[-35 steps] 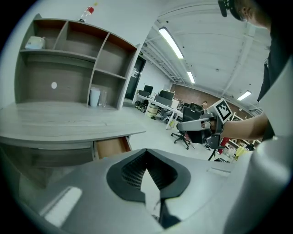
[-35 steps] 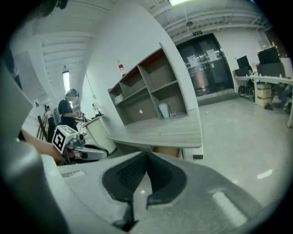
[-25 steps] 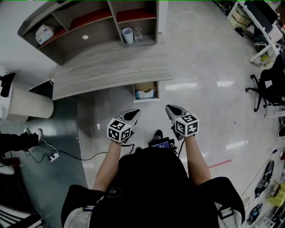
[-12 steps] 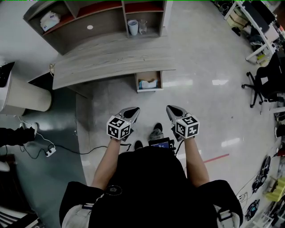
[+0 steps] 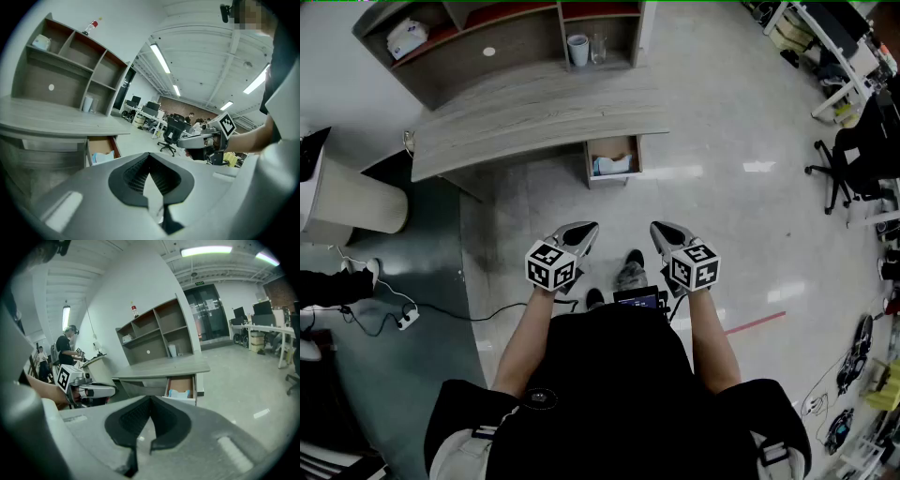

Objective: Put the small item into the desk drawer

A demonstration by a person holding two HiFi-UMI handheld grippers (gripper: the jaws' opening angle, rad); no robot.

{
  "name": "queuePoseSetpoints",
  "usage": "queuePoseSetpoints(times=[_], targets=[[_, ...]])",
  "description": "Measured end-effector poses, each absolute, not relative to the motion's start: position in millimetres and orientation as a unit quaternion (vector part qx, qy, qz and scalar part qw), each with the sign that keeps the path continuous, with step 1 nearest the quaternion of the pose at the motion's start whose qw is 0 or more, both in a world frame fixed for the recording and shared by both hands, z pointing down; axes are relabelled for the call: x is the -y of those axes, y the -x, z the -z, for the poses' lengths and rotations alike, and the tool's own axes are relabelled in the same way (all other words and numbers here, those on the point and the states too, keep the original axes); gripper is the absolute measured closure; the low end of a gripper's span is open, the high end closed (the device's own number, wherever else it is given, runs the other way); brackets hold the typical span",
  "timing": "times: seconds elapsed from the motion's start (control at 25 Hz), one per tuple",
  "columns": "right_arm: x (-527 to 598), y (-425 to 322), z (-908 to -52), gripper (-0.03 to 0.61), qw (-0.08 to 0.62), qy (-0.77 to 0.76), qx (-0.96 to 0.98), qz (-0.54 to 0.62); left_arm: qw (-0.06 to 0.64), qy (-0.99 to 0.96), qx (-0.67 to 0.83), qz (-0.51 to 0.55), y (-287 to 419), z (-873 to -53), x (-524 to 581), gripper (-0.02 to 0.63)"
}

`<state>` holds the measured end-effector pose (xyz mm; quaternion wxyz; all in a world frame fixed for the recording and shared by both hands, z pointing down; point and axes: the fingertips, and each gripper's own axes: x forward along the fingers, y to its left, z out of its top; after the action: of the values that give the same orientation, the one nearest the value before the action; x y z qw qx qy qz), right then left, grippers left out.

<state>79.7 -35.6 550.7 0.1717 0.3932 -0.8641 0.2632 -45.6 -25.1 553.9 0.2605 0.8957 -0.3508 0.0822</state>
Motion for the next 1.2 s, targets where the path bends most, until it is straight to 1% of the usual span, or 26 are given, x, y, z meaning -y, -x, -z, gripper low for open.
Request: queuePoseSetpoints(times=[0.72, 1.2], targets=[[-15, -72, -547, 0.583, 0.170, -0.400, 0.865, -0.250, 0.243, -0.910, 0.317, -0.112, 34, -555, -16, 0.623], [-24, -61, -543, 0.583, 0.175, -0.394, 0.869, -0.244, 0.234, -0.912, 0.314, -0.122, 38, -554, -23, 0.623]])
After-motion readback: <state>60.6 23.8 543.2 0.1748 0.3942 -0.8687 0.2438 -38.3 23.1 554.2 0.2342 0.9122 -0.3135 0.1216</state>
